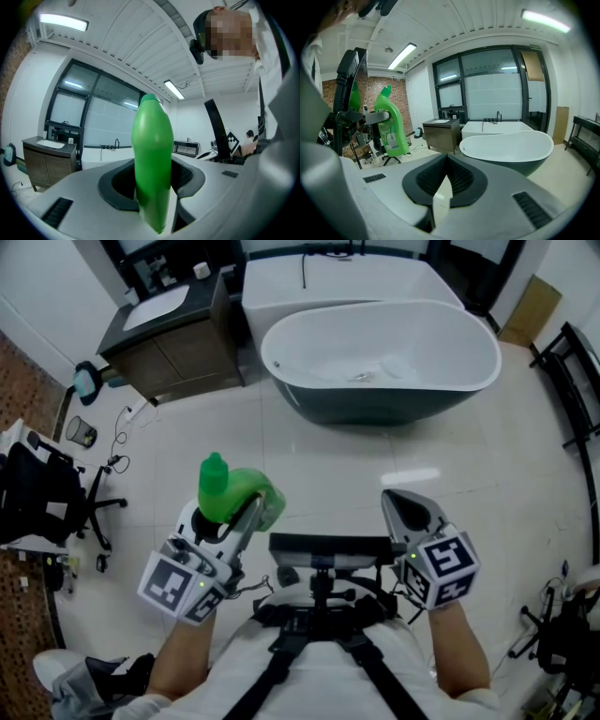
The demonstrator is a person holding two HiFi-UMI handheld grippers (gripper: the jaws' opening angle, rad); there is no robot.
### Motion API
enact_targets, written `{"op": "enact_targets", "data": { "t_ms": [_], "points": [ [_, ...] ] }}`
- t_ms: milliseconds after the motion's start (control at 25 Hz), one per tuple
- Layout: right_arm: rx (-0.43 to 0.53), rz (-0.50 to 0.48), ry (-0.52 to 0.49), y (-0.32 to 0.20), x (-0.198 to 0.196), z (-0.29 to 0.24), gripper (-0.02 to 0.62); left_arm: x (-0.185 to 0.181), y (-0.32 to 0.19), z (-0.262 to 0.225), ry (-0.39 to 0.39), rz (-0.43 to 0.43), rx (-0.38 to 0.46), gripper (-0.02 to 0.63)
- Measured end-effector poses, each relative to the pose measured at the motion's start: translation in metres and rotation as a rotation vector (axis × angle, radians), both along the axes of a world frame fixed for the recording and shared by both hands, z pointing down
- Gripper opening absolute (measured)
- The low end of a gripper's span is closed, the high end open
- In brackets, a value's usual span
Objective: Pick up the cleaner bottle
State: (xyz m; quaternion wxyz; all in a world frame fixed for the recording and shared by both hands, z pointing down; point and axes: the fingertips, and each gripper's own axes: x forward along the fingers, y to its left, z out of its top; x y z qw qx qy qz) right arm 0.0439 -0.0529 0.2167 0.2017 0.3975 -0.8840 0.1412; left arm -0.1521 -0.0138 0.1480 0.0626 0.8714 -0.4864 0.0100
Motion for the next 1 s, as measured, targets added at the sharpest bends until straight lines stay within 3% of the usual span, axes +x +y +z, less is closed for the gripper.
{"op": "enact_targets", "data": {
  "t_ms": [1000],
  "points": [
    [-0.012, -0.023, 0.017, 0.002, 0.001, 0.006, 0.005, 0.011, -0.007, 0.000, 0.015, 0.010, -0.004, 0.160]
  ]
}}
